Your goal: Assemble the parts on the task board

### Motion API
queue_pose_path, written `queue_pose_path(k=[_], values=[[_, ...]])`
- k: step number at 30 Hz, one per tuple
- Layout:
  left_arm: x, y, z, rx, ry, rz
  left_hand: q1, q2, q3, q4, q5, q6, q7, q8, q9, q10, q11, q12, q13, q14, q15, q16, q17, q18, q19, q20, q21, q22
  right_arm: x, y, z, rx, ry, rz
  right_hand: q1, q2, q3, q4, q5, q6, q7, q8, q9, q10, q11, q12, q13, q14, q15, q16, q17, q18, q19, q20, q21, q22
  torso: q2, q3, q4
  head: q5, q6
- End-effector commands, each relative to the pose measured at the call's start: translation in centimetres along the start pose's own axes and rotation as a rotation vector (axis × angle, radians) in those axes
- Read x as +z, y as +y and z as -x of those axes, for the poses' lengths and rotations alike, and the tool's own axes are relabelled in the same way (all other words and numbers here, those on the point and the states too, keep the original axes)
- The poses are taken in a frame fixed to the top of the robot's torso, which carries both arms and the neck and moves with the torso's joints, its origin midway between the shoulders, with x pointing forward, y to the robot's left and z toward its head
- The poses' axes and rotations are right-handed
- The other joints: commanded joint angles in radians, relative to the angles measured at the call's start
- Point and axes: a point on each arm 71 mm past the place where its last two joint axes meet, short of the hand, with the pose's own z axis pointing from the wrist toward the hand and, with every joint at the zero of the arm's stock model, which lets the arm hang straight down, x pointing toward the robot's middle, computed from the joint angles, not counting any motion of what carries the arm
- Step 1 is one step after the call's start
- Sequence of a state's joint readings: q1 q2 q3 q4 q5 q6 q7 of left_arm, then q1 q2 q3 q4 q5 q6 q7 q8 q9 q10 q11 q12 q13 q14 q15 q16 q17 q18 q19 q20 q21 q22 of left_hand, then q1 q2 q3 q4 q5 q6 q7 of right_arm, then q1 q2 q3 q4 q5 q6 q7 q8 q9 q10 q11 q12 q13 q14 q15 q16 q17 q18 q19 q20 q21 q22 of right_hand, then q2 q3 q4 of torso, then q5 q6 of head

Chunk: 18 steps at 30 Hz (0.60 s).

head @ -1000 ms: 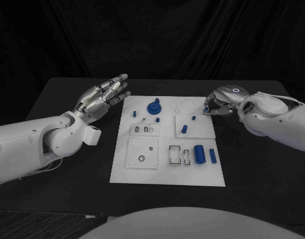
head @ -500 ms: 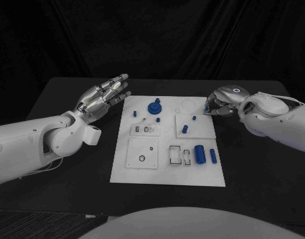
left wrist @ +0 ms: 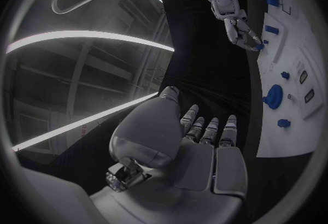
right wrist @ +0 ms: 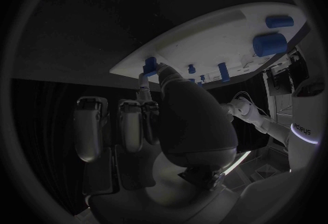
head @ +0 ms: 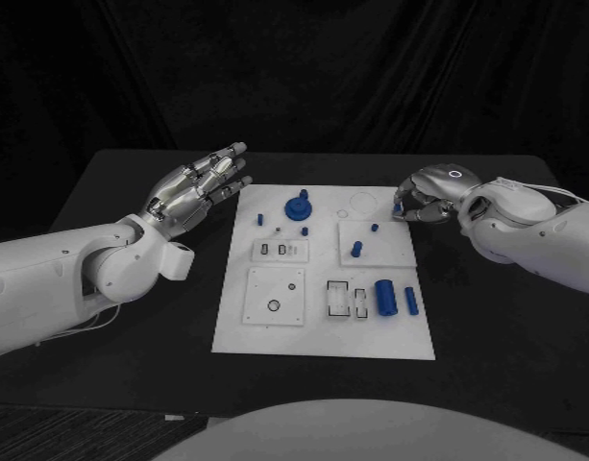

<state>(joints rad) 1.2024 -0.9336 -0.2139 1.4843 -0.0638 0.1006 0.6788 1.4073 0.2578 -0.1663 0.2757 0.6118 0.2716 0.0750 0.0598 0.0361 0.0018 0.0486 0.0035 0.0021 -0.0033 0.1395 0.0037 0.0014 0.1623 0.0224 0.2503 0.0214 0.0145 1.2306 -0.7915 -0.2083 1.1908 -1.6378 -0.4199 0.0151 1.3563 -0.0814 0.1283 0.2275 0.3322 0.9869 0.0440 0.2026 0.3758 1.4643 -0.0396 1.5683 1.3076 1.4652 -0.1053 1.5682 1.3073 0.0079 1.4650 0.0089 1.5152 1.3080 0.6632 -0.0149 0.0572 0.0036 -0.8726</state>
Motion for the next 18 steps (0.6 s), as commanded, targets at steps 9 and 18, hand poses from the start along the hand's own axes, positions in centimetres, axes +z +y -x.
queue_pose_path(k=[9,18], values=[[0.0,-0.6,0.0,-0.009,0.009,-0.081,0.008,-0.001,0.006,0.002,0.004,-0.002,0.004,0.000,0.000,0.000,0.005,-0.003,-0.002,0.003,0.007,-0.004,-0.001,0.014,0.000,0.002,0.001,-0.001,0.0,1.0,2.4,0.005,-0.098,0.030,0.019,0.002,0.004,-0.014,0.024,0.019,0.002,0.009,0.015,0.107,0.001,0.003,0.263,0.106,0.001,0.003,0.263,0.005,0.080,0.001,0.008,0.246,0.000,-0.0008,-0.0022,0.013,0.000],[0.0,-0.5,0.0,-0.008,0.009,-0.079,0.010,-0.001,0.007,0.002,0.005,-0.002,0.005,0.000,0.000,0.000,0.006,-0.003,-0.002,0.003,0.007,-0.004,-0.001,0.015,0.000,0.002,0.001,-0.001,0.8,4.6,5.7,0.013,-0.153,0.094,0.017,0.001,0.003,-0.015,0.021,0.021,0.004,0.010,0.018,0.107,0.002,0.003,0.263,0.106,0.003,0.003,0.263,0.005,0.081,0.002,0.009,0.246,-0.001,-0.0010,-0.0001,0.016,0.000]])
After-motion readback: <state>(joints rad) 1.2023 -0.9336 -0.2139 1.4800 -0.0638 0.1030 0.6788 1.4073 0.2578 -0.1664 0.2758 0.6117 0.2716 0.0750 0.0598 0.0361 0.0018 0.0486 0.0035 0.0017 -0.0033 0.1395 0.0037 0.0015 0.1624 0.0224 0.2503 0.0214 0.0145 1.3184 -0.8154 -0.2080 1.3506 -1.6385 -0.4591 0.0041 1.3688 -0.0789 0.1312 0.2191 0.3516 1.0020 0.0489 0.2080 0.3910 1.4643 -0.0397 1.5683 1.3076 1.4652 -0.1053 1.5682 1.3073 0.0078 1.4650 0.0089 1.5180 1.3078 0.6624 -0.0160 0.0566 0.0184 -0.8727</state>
